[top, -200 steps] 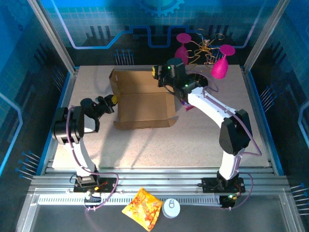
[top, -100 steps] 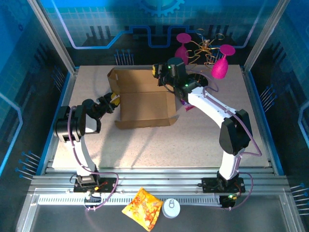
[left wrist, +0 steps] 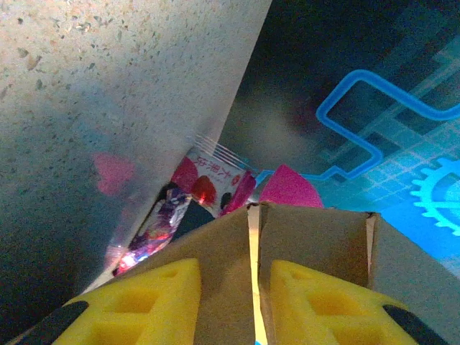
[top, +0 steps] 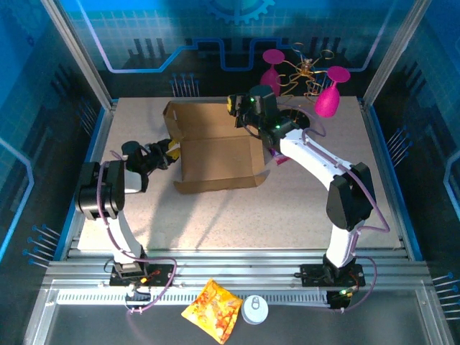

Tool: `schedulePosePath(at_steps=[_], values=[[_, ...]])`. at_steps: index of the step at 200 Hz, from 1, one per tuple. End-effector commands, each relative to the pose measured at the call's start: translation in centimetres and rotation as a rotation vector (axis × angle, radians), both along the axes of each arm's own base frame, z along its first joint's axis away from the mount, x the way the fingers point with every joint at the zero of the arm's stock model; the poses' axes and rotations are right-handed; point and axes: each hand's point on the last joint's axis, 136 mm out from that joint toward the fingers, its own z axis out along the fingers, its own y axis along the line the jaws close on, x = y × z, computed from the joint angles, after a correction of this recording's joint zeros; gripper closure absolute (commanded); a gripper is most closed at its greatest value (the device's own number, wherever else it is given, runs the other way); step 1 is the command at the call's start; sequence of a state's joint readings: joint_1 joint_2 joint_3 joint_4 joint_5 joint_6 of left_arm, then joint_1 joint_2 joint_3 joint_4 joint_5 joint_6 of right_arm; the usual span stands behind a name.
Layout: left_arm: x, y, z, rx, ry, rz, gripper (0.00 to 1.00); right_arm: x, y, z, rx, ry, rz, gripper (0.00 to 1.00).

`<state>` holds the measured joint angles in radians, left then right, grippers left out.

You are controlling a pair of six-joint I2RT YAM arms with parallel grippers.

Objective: Fold the paper box

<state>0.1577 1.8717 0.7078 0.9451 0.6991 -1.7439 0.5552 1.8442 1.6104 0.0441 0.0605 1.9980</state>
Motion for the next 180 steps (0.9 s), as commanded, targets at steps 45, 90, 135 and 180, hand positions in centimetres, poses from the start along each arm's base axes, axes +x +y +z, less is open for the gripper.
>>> schedulePosePath(at_steps=[45,90,135,180], values=[[-0.2,-2.8,1.1,0.138,0.009,-0.211,0.56,-0.5,1.4,1.4,0.067,-0.007,0.038,1.0],[-2.6,-2.5,1.0,0.33,0.11,-0.33,0.45,-0.5,1.3,1.4,0.062,-0.009,0.03,1.0],[-4.9,-1.6,1.2,0.474,0.184,-0.402,0.38,-0.5,1.2,0.9,0.051,-0.004,0.024,1.0],[-4.7,-0.8,2.1,0.547,0.192,-0.394,0.38,-0.6,1.2,0.4,0.04,-0.001,0.028,1.0]])
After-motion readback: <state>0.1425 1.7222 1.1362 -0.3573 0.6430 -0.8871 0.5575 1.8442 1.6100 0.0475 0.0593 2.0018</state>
